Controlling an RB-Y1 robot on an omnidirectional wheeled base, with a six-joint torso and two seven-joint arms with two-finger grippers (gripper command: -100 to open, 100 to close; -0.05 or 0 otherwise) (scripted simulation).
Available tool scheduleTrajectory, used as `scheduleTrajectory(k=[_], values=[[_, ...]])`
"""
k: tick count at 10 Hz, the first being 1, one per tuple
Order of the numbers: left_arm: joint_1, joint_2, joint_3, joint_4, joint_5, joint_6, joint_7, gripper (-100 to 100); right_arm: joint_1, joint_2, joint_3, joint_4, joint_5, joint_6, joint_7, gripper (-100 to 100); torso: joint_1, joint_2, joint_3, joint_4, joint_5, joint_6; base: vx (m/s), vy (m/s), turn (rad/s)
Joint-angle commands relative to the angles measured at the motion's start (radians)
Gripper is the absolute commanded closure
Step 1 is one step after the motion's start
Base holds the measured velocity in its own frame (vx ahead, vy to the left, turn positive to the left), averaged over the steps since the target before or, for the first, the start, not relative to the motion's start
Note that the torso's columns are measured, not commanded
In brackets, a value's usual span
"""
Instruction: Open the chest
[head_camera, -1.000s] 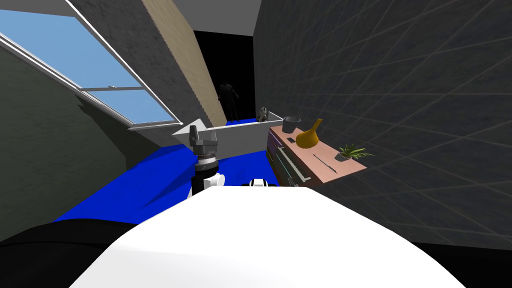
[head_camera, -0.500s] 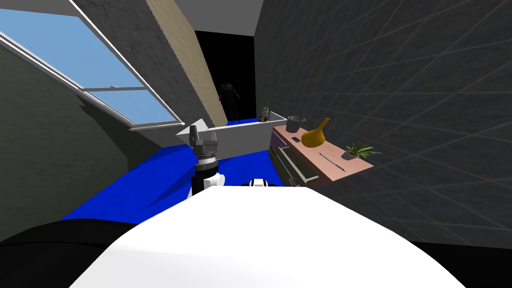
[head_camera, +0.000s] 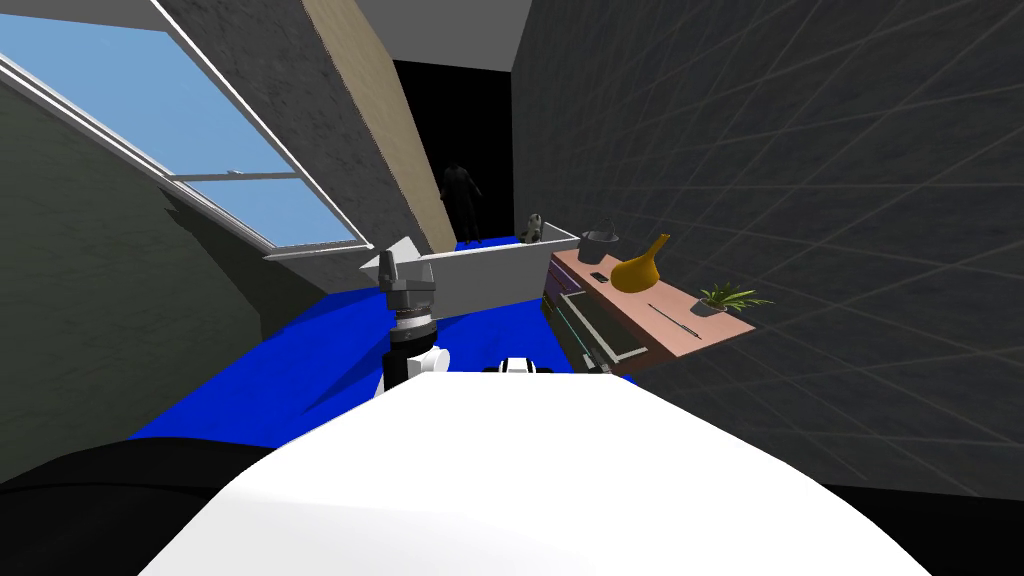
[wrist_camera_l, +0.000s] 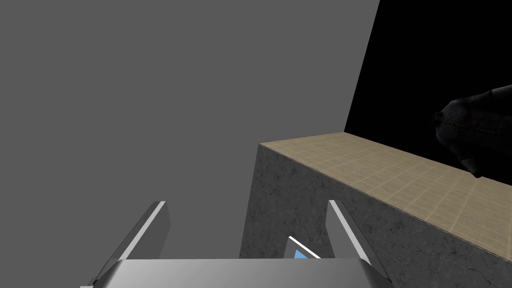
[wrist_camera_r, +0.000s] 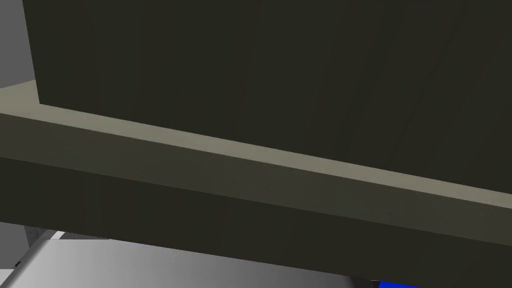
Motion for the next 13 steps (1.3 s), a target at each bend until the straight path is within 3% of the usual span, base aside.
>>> scheduleTrajectory(k=[1,2,4,6,9,10,11,13], values=[[0.000,0.000,0.000,0.000,0.000,0.000,0.000,0,-0.002,-0.038,-0.003,-0.016,-0.009,0.017,-0.050,-100,0.002,0.001,0.000,0.000,0.000,0.000,-0.040,0.078,-0.001],[0.000,0.000,0.000,0.000,0.000,0.000,0.000,0,-0.002,-0.038,-0.003,-0.024,-0.009,0.017,-0.050,-100,0.000,0.000,0.000,0.000,0.000,0.000,-0.017,0.026,-0.004],[0.000,0.000,0.000,0.000,0.000,0.000,0.000,0,-0.011,-0.081,-0.006,-0.048,-0.019,0.040,-0.105,-100,-0.001,-0.001,-0.001,-0.001,-0.001,0.000,-0.033,0.045,0.004],[0.000,0.000,0.000,0.000,0.000,0.000,0.000,0,-0.011,-0.081,-0.006,-0.048,-0.019,0.040,-0.105,-100,0.002,0.001,0.000,0.000,0.000,0.001,-0.022,0.048,-0.003],[0.000,0.000,0.000,0.000,0.000,0.000,0.000,0,-0.025,-0.147,-0.009,-0.084,-0.035,0.076,-0.187,-100,0.002,0.000,0.000,0.000,0.000,0.000,-0.031,0.088,-0.001],[0.000,0.000,0.000,0.000,0.000,0.000,0.000,0,-0.026,-0.138,-0.009,-0.061,-0.032,0.065,-0.166,-100,0.004,0.002,0.001,0.002,0.002,-0.001,-0.022,0.054,0.001],[0.000,0.000,0.000,0.000,0.000,0.000,0.000,0,-0.027,-0.140,-0.009,-0.057,-0.032,0.068,-0.171,0,0.002,0.002,0.000,0.002,0.002,0.001,-0.001,0.011,0.005],[0.000,0.000,0.000,0.000,0.000,0.000,0.000,0,-0.026,-0.138,-0.007,-0.056,-0.030,0.070,-0.171,0,0.000,0.002,0.000,0.001,0.001,0.001,0.000,0.000,0.000]])
